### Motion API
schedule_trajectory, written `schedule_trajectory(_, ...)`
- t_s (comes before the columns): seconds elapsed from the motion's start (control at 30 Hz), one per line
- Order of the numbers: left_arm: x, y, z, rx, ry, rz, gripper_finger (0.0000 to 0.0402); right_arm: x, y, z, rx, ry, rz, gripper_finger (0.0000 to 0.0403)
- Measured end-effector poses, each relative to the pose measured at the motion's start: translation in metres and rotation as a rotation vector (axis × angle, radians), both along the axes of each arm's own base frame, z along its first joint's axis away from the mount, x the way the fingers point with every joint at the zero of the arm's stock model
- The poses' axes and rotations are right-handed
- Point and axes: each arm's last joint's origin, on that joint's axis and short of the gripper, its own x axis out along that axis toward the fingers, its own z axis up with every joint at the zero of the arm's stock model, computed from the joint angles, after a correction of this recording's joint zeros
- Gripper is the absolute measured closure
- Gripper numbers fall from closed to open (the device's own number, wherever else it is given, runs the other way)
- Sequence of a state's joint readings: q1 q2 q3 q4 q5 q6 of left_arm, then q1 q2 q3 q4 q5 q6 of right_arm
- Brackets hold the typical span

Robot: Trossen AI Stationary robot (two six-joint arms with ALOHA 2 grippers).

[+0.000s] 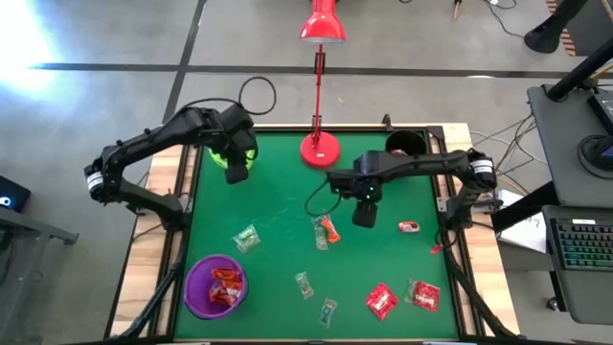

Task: Sort candy
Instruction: Put the red candy into the black bucket

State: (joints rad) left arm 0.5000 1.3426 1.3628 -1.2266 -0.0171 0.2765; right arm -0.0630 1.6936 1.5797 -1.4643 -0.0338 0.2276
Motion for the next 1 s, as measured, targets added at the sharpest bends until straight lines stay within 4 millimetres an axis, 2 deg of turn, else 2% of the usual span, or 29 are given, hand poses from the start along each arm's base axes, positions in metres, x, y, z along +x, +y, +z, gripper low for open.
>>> schedule_trajectory(0.4,-0.011,-0.006,0.011,0.034,-0.038,-0.026,0.0286,-0.021,0.078,0.019,-0.009,-0.098,-0.272,0.025)
schedule_trajectory(0.7,-0.018,-0.01,0.018,0.052,-0.069,-0.026,0.0286,-0.032,0.134,0.018,0.015,-0.133,-0.411,0.025)
schedule_trajectory(0.87,-0.024,-0.013,0.022,0.06,-0.085,-0.026,0.0286,-0.033,0.156,0.013,0.016,-0.188,-0.4,0.025)
schedule_trajectory(1.0,-0.029,-0.016,0.026,0.069,-0.102,-0.026,0.0286,-0.029,0.162,0.012,0.045,-0.218,-0.389,0.025)
